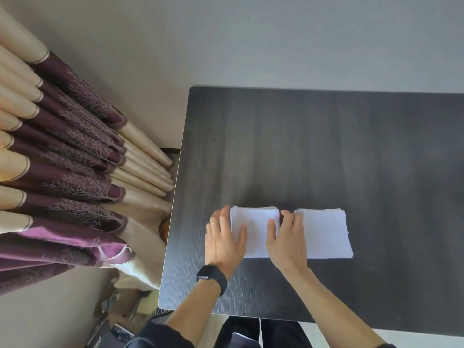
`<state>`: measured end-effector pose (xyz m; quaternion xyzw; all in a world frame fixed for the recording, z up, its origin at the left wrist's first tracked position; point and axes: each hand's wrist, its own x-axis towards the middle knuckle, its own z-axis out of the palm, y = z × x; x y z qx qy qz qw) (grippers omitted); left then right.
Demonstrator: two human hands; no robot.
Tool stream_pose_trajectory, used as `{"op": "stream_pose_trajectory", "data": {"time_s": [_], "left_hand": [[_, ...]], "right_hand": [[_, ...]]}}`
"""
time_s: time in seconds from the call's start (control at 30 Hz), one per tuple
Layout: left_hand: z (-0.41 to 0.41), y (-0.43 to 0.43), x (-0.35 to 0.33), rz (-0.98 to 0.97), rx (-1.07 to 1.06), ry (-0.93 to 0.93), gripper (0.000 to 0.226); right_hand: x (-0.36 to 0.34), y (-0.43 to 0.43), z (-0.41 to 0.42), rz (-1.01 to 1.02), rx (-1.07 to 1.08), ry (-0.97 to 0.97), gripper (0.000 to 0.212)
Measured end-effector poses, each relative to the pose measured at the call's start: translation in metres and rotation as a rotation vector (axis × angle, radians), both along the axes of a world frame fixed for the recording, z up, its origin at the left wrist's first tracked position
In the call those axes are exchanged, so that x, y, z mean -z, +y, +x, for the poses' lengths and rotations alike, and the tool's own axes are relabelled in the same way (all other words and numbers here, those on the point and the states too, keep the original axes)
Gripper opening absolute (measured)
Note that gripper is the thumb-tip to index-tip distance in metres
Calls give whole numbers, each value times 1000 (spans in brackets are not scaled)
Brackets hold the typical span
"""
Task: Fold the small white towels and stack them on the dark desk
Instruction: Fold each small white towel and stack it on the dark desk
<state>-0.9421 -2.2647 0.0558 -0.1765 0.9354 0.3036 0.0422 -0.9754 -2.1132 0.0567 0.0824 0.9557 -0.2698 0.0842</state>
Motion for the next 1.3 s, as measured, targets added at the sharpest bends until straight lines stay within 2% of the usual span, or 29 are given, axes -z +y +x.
{"op": "stream_pose_trajectory", "data": {"time_s": [0.07,0.17,0.27,0.5,0.7,0.83,0.9,0.97,1.03,1.13,1.23,1.3], "left_hand": [[9,1,11,-203,215,67,69],[10,2,24,-276,387,16,69],[7,0,35,-289,372,-69,67],[4,0,53,-312,364,-114,70],[2,3,45,-263,354,-120,67],[3,1,28,-144,356,-140,64],[5,2,15,-27,300,-82,65],[7,4,5,68,157,-44,71],[11,8,0,177,-16,-88,79],[13,16,0,370,-238,-215,84],[11,20,6,458,-289,-244,61],[9,21,9,457,-280,-241,48]], "right_hand": [[2,2,10,-18,-75,87,36],[14,2,17,113,-293,144,49],[31,1,13,211,-416,69,57],[50,4,5,290,-476,20,59],[42,4,5,266,-467,-5,59],[23,9,4,167,-464,28,59],[5,25,7,72,-397,75,60],[-13,53,12,-34,-220,128,59],[-25,86,18,-136,33,127,57],[-25,126,22,-125,287,-9,60],[-12,150,20,-173,410,-273,70],[-7,155,20,-256,405,-337,63]]}}
